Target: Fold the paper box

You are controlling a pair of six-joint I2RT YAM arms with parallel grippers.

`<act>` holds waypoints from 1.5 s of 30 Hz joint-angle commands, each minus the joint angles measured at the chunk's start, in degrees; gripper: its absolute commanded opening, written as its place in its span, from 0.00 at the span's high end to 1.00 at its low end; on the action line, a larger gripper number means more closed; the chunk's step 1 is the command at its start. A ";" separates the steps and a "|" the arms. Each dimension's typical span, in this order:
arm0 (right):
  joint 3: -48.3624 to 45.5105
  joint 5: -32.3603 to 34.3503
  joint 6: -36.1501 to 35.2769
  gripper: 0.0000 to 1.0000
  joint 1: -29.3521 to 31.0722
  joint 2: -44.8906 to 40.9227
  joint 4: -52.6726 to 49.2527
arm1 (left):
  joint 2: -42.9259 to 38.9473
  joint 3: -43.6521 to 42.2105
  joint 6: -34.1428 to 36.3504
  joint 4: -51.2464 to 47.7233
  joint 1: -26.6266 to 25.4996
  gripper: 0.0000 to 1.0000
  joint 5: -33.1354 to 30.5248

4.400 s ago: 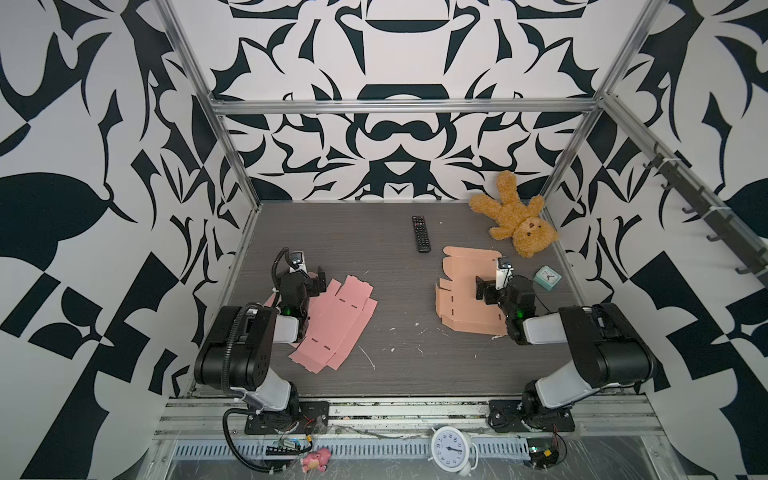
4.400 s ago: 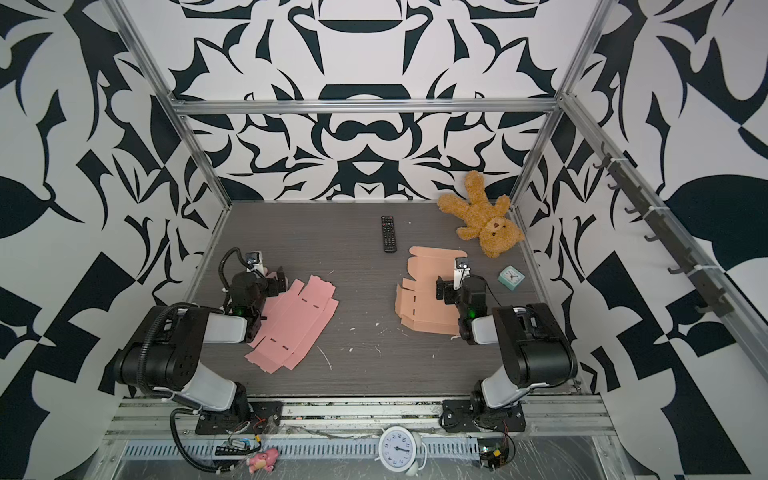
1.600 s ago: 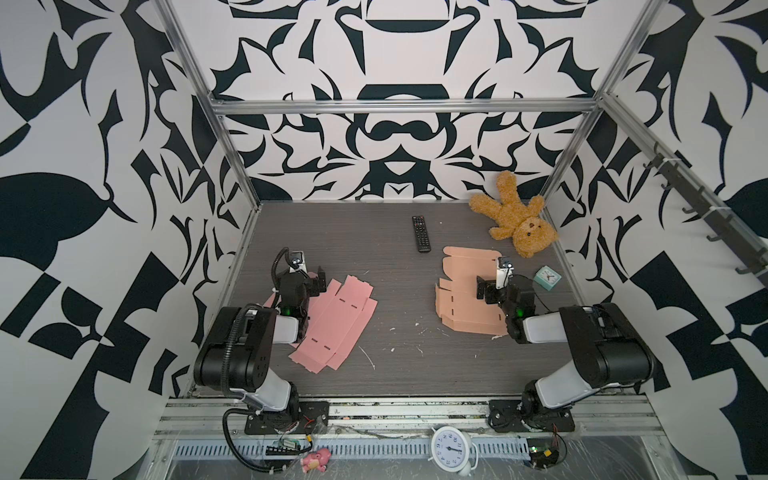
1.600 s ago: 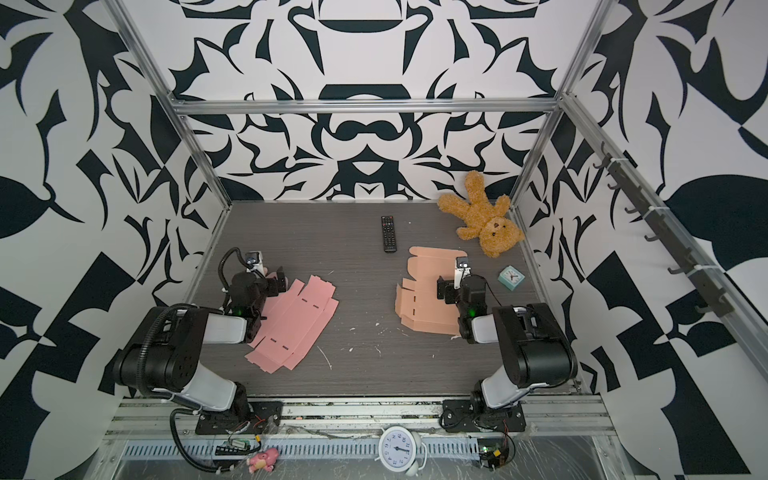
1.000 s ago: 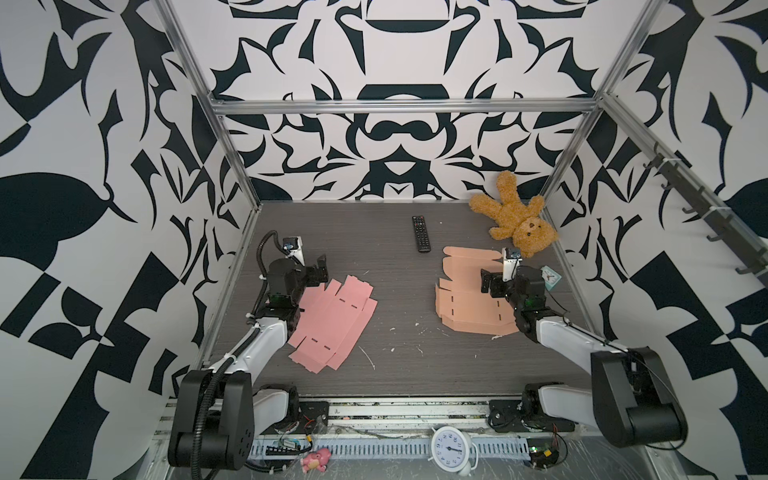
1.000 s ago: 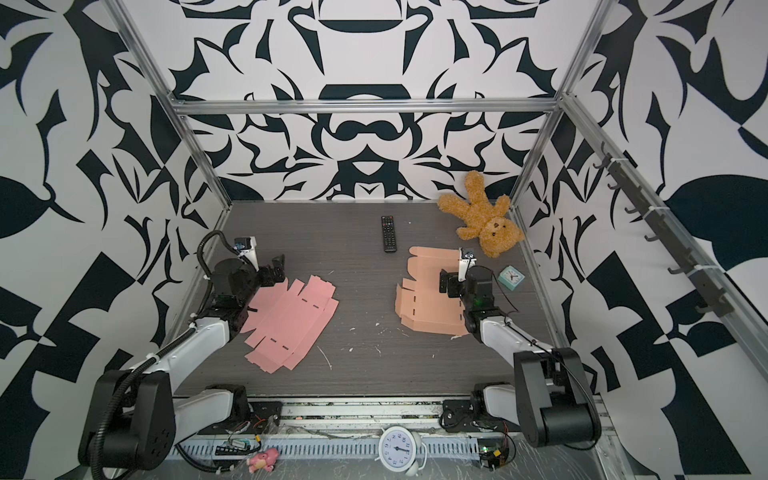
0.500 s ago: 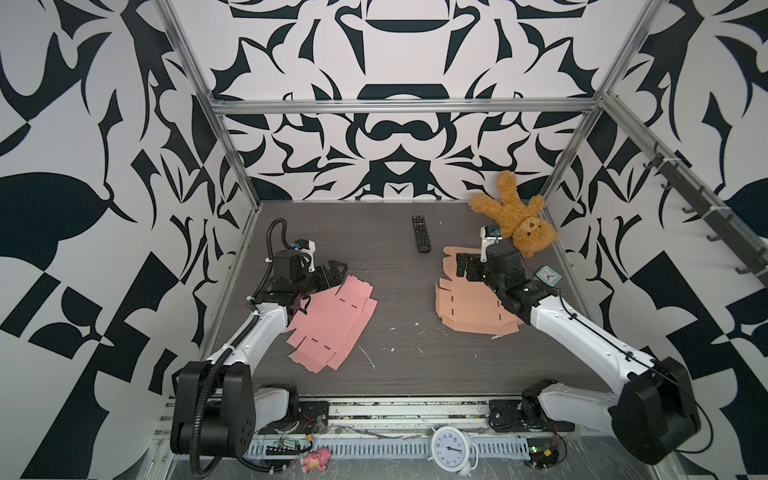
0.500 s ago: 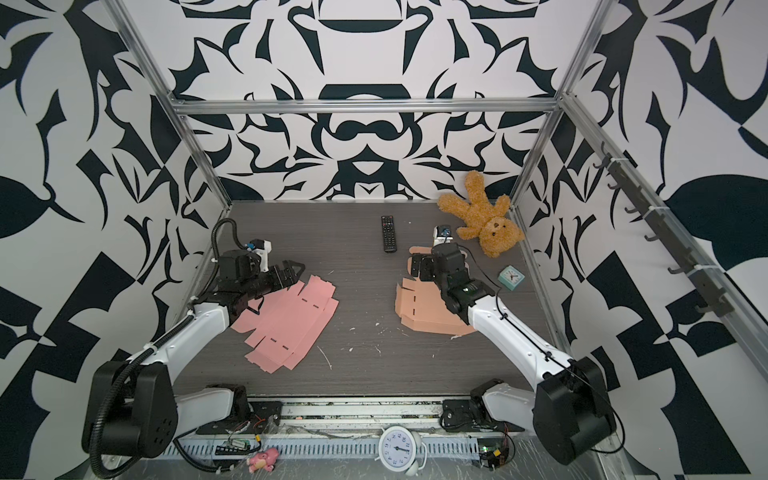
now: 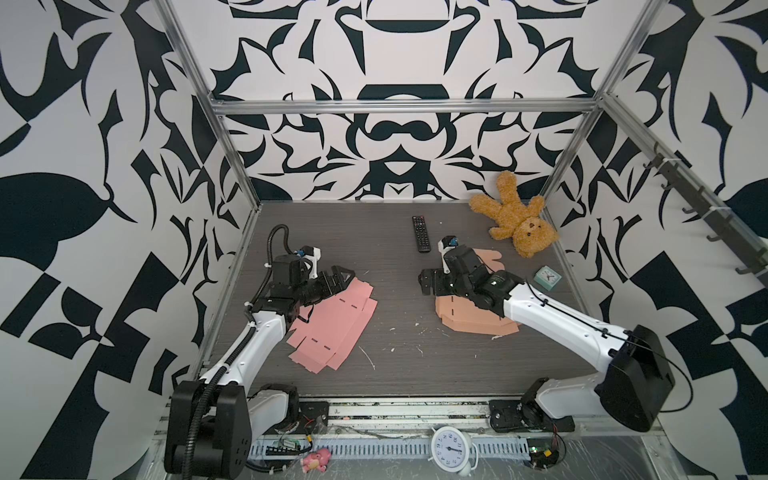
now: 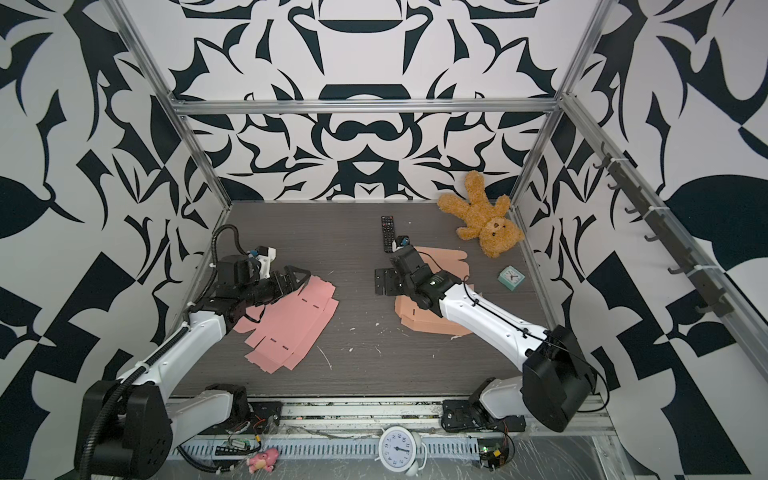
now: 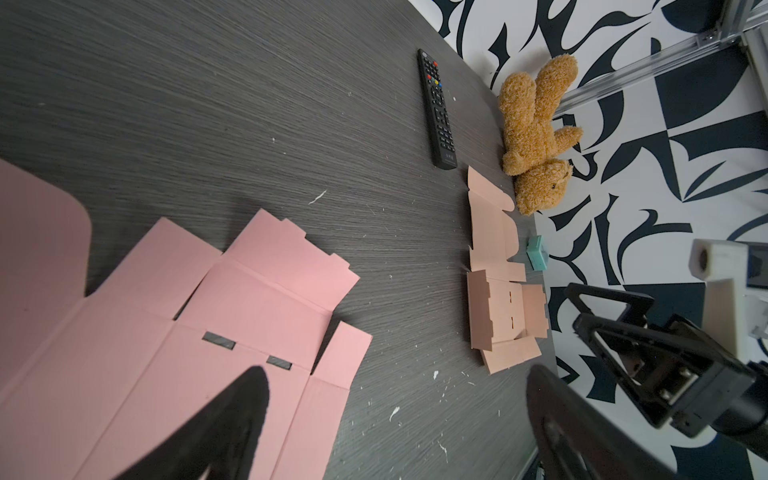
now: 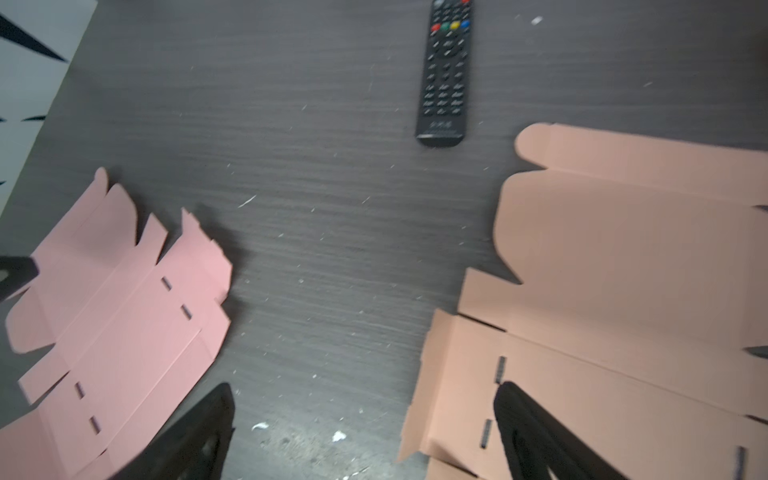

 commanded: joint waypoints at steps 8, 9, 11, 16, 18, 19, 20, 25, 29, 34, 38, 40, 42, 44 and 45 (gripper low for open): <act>0.66 -12.97 7.90 0.01 5.43 7.69 13.23 | -0.52 -1.95 1.90 -2.04 -0.14 0.01 2.51; 0.19 -14.18 8.37 0.02 5.39 8.36 14.93 | -0.41 -1.94 1.65 -1.84 -0.14 0.01 3.01; -0.33 -16.54 9.28 0.06 5.43 10.06 18.50 | -0.45 -1.95 0.91 -0.93 -0.14 0.01 4.89; -0.52 -19.66 9.52 0.18 5.43 13.70 24.55 | -1.19 -2.40 -1.95 2.37 -0.16 0.01 6.86; -0.18 -20.59 9.45 0.23 5.43 15.32 25.75 | -1.23 -2.13 -2.14 2.36 -0.19 0.01 7.34; 0.03 -21.39 9.44 0.27 5.39 16.24 26.43 | -1.26 -2.15 -2.32 2.53 -0.19 0.01 7.62; 0.26 -22.11 9.32 0.30 5.48 17.29 27.04 | -1.37 -2.17 -2.49 2.75 -0.14 0.01 7.95; 1.01 -25.01 10.61 0.37 5.43 21.40 30.08 | -2.05 -1.46 -2.67 1.71 -0.14 0.01 8.68; 1.36 -25.94 11.89 0.39 5.43 23.99 32.79 | -2.46 -0.44 -2.65 0.81 -0.14 0.01 8.56; 1.94 -27.34 12.83 0.44 5.39 27.12 34.12 | -0.77 -0.30 -6.14 4.47 -0.09 0.01 9.84; 2.06 -27.88 13.04 0.47 5.43 28.63 34.93 | 0.57 0.66 -7.37 5.88 -0.09 0.01 11.71; 2.35 -28.07 12.97 0.48 5.43 29.40 35.20 | 0.42 0.77 -7.37 6.01 -0.05 0.01 11.73; 2.71 -28.27 13.00 0.49 5.43 30.29 35.53 | 0.35 0.77 -7.31 6.19 -0.06 0.01 11.79; 3.12 -28.91 13.56 0.50 5.43 31.44 36.09 | 0.02 0.42 -7.37 6.35 -0.08 0.01 11.91; 3.26 -29.26 13.99 0.50 5.43 32.04 36.61 | -0.14 0.24 -7.31 6.44 -0.12 0.01 11.88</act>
